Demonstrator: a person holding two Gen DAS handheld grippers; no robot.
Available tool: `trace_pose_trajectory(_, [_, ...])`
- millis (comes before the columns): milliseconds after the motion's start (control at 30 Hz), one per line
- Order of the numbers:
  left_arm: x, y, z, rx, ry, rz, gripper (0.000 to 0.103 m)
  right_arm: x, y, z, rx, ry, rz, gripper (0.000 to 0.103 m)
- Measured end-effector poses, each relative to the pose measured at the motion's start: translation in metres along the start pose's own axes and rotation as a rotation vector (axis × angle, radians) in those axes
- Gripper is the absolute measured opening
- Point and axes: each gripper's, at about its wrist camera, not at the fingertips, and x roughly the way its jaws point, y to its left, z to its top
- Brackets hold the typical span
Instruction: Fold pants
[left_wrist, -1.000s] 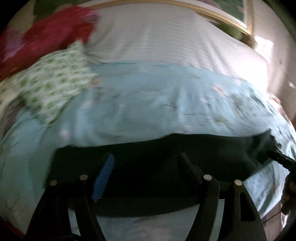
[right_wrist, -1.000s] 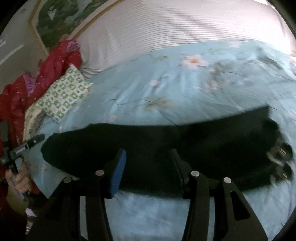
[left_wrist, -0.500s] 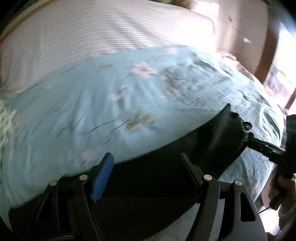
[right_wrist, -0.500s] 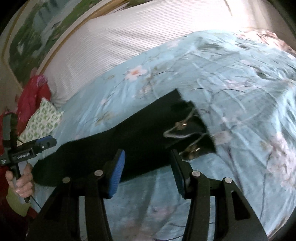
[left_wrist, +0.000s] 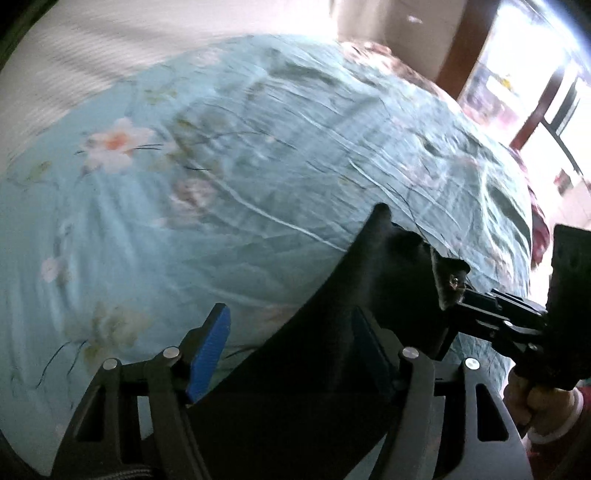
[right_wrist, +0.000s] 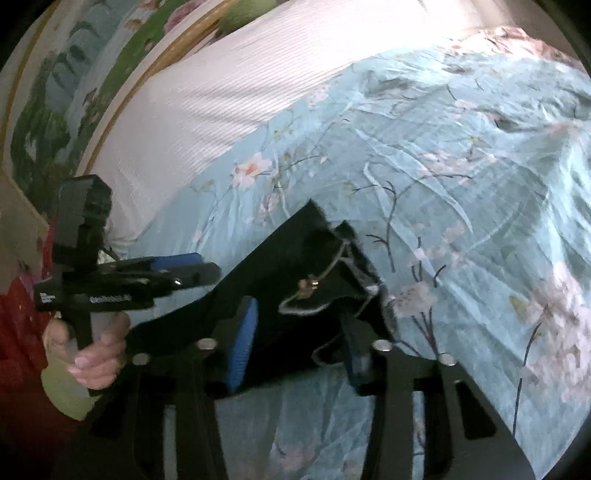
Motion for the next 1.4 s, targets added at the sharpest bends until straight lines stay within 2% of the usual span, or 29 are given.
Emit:
trace_pose_trajectory(67, [0.015,-0.005,0.003,0.025,0.034,-0.003,0.058,0.004,-0.004,0.000,0.004,0.013,0.001,0.020])
trace_pose_trajectory(133, [0.030,-0.011,0.005,0.048,0.089,-0.013,0.019,0.007,-0.005,0.000,-0.004,0.027,0.011,0.008])
trace_pose_trajectory(167, [0.032,-0.014,0.005,0.057,0.092,-0.006,0.018,0.006,-0.004,-0.001,-0.009,0.025,0.015,0.007])
trace_pose_trajectory(233, [0.026,-0.023,0.006,0.093,0.062,0.016,0.006,0.000,-0.002,0.001,-0.022,0.010,0.028,0.006])
trace_pose_trajectory(333, [0.012,-0.033,0.011,0.119,0.029,-0.009,0.006,-0.019,0.003,0.005,-0.038,-0.023,0.062,0.006])
trace_pose_trajectory(433, [0.016,-0.043,0.015,0.157,0.033,0.016,0.006,-0.027,0.003,0.006,-0.047,-0.026,0.042,0.006])
trace_pose_trajectory(500, [0.024,-0.046,0.016,0.169,0.055,0.037,0.007,-0.021,0.003,0.001,-0.081,0.007,0.001,0.006])
trace_pose_trajectory(600, [0.025,-0.045,0.017,0.169,0.060,0.038,0.011,-0.015,-0.002,-0.004,-0.038,0.056,-0.029,0.012])
trace_pose_trajectory(700, [0.019,-0.041,0.018,0.167,0.053,0.023,0.014,-0.027,-0.006,-0.007,-0.021,0.025,-0.039,0.028])
trace_pose_trajectory(733, [0.018,-0.041,0.019,0.169,0.054,0.021,0.020,-0.030,-0.006,-0.007,-0.016,0.017,-0.039,0.041])
trace_pose_trajectory(767, [0.018,-0.040,0.020,0.170,0.058,0.023,0.024,-0.034,-0.008,-0.008,-0.007,0.011,-0.036,0.049])
trace_pose_trajectory(833, [0.022,-0.036,0.024,0.168,0.071,0.014,0.039,-0.037,-0.011,-0.011,0.010,0.013,-0.023,0.049])
trace_pose_trajectory(967, [0.038,-0.030,0.031,0.151,0.117,-0.041,0.040,-0.022,-0.018,-0.018,0.077,0.053,0.025,0.049])
trace_pose_trajectory(1133, [0.056,-0.026,0.040,0.157,0.158,-0.139,0.037,-0.010,-0.021,-0.019,0.105,0.012,0.059,0.048])
trace_pose_trajectory(1267, [0.064,-0.020,0.047,0.127,0.180,-0.216,0.033,-0.004,-0.025,-0.018,0.100,0.007,0.054,0.031])
trace_pose_trajectory(1400, [0.065,-0.026,0.045,0.149,0.174,-0.247,0.027,-0.003,-0.027,-0.017,0.085,0.008,0.061,0.020])
